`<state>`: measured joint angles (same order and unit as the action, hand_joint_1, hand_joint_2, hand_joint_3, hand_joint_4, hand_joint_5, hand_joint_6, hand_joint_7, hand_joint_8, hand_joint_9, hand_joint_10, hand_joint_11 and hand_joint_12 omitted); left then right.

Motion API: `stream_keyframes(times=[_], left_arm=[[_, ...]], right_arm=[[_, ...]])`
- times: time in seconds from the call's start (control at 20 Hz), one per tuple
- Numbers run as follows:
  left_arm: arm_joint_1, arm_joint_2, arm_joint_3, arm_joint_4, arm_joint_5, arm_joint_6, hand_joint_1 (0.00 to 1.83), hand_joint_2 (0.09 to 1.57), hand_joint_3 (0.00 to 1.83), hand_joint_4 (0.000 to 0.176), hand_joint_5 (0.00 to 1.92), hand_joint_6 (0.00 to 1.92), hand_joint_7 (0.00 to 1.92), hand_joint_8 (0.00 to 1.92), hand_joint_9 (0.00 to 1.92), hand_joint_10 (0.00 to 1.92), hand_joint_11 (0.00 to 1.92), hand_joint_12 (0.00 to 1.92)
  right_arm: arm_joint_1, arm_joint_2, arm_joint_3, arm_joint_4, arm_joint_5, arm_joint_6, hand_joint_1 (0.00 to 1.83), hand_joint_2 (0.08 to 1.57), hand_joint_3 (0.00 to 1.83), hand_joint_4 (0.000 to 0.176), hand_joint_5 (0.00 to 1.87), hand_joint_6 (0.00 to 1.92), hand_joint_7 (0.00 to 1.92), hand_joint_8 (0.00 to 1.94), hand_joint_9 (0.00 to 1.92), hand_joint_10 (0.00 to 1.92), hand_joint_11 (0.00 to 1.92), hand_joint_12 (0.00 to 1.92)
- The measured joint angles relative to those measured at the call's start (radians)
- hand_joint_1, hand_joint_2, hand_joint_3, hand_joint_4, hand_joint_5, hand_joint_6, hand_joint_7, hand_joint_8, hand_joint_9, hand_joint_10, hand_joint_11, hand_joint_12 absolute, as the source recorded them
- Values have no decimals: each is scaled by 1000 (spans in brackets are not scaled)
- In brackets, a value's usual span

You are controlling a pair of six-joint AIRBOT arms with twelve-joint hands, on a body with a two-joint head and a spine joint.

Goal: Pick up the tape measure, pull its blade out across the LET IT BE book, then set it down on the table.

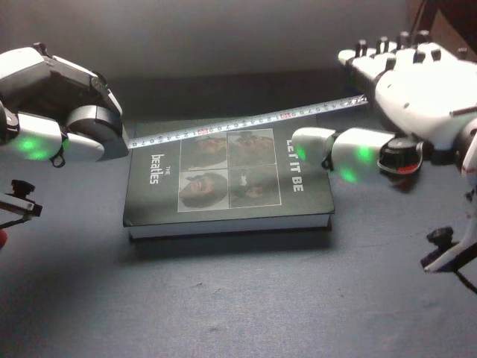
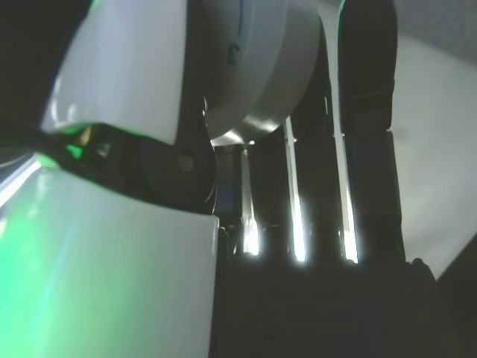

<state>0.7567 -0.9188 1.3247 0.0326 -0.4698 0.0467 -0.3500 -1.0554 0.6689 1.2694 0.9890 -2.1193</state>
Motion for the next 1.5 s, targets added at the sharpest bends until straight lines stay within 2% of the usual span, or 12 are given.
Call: stream_keyframes(times=[0.1, 0.4, 0.7, 1.5], left_arm=[[21, -6, 18, 54, -22, -47, 1387, 1075, 0, 0, 922, 973, 1171, 543, 1035, 1080, 976, 951], [70, -27, 76, 80, -68, -76, 1386, 1076, 0, 0, 922, 985, 1169, 535, 1034, 1082, 954, 941], [83, -53, 129, 162, -97, -132, 1386, 1076, 0, 0, 921, 982, 1170, 536, 1034, 1083, 943, 941], [171, -80, 204, 165, -180, -161, 1386, 1077, 0, 0, 918, 978, 1174, 532, 1028, 1097, 947, 954]], right_arm=[[-5, 0, -13, -26, 3, 10, 24, 1060, 1, 0, 104, 0, 106, 0, 65, 2, 0, 523], [-46, 9, -32, -117, 17, 56, 28, 1058, 0, 0, 114, 3, 102, 0, 53, 1, 0, 503], [-47, 9, -35, -119, 17, 61, 31, 1062, 2, 0, 114, 3, 104, 1, 66, 6, 0, 510], [-61, 9, -40, -128, 12, 66, 62, 1080, 2, 0, 145, 6, 140, 2, 98, 6, 0, 606]])
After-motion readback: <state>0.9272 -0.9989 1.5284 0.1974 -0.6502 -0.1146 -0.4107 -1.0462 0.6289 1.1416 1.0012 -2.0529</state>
